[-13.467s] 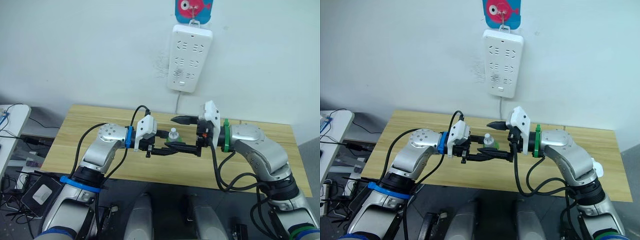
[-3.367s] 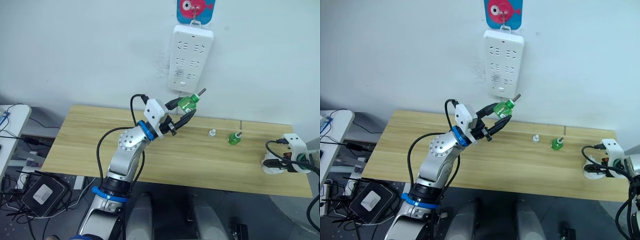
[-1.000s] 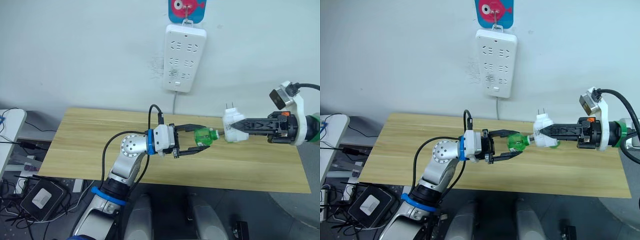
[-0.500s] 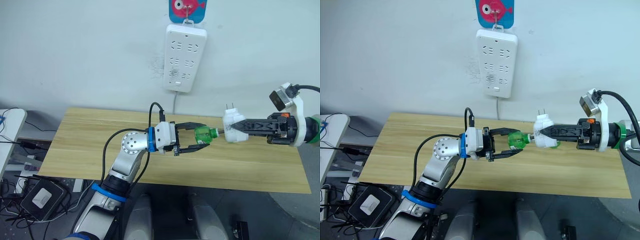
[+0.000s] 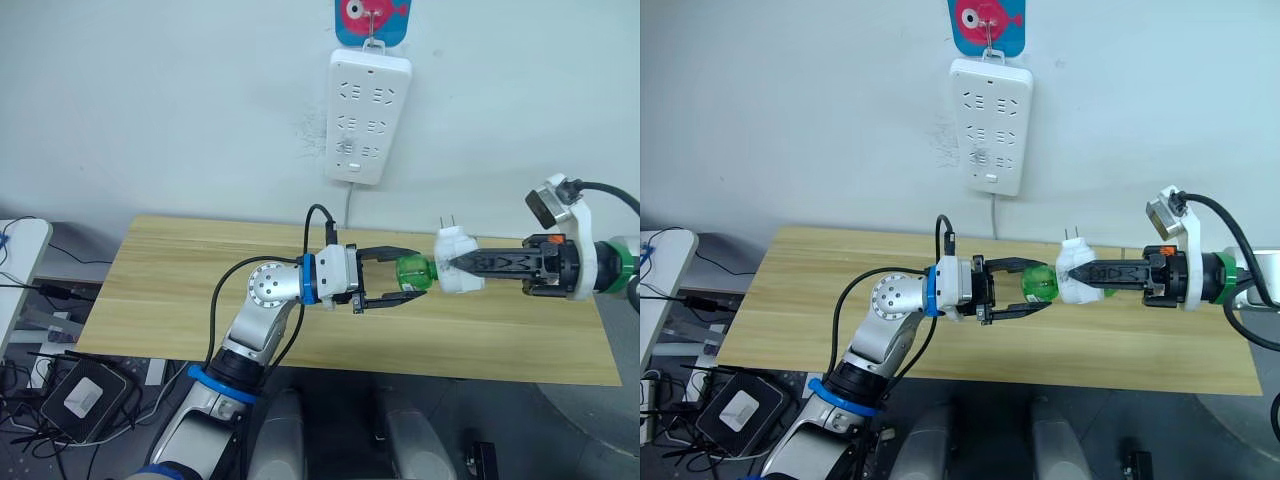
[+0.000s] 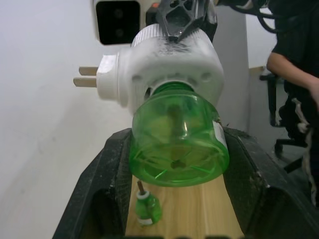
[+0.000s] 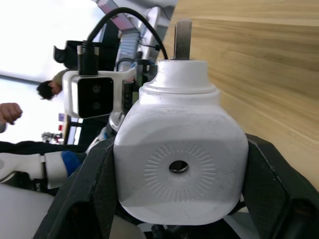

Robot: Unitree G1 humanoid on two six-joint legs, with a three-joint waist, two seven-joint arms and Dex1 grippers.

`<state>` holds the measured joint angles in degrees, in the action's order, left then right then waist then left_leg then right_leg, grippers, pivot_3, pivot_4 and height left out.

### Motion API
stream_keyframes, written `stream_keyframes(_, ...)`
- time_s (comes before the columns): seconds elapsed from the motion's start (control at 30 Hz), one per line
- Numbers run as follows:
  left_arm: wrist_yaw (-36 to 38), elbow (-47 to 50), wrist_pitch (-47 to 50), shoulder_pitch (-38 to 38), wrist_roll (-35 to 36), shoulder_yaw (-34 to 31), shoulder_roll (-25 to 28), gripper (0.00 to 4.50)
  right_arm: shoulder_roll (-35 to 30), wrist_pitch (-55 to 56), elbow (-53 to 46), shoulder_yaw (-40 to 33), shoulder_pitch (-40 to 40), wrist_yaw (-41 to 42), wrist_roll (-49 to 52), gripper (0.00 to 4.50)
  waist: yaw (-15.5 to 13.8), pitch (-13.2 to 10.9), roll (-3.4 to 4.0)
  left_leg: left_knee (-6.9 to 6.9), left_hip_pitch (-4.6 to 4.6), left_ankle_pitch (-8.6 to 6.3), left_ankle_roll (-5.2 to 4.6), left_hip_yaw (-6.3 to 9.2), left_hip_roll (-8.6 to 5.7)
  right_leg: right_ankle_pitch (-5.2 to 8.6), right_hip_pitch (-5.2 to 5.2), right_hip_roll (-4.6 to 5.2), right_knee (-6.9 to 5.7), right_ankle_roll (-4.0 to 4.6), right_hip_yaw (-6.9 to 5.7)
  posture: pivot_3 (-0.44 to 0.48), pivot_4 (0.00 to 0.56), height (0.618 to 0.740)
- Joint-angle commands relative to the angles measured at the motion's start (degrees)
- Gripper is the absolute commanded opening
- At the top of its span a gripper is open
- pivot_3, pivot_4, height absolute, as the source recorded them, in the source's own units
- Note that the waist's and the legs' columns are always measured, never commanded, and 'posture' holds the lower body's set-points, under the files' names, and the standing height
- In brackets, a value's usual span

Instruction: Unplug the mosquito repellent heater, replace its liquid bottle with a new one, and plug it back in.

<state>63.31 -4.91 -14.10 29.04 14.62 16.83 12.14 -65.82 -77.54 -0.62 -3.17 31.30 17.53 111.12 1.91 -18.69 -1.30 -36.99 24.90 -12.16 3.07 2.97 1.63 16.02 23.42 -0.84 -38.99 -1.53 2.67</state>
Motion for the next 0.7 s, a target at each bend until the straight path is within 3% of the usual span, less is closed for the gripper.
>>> stream_keyframes(0.03, 1.1, 4.0, -1.2, 0.5, 0.6, 2.9, -1.6, 2.22, 0.5, 1.3, -3.1, 0.1, 1.3, -1.4, 1.9, 2.97, 0.0, 0.0, 0.00, 0.00, 0.00, 0.00, 0.00, 0.00, 0.00, 0.00, 0.00, 0.00, 0.00, 0.00, 0.01, -0.069, 0.311, 0.740)
stream_keyframes(0.37, -0.1, 3.0, -0.9, 1.2, 0.2, 2.4, -2.6, 2.22, 0.8, 1.5, -5.8, 0.6, 1.9, -1.2, 1.9, 2.97, 0.0, 0.0, 0.00, 0.01, 0.01, 0.00, 0.00, 0.00, 0.00, 0.00, 0.01, 0.00, 0.01, -0.01, 0.00, -0.069, 0.313, 0.740)
stream_keyframes(0.5, -0.9, 2.6, -0.5, 1.4, 0.1, 1.6, -2.7, 2.22, 0.2, 1.2, -5.8, 0.1, 1.3, -0.2, 1.9, 4.36, 0.0, 0.0, 0.00, 0.00, 0.02, 0.00, 0.00, 0.00, -0.01, 0.01, 0.01, 0.01, 0.02, -0.01, 0.00, -0.070, 0.315, 0.740)
stream_keyframes(0.7, -1.6, 1.8, -0.7, 2.0, -0.1, 1.1, -2.7, 2.22, -2.3, 0.8, -9.3, -0.1, -1.1, 3.6, 1.9, 4.44, 0.0, 0.0, 0.00, 0.02, 0.03, 0.00, 0.00, 0.02, 0.00, 0.01, 0.03, -0.02, 0.01, -0.01, -0.01, -0.066, 0.317, 0.740)
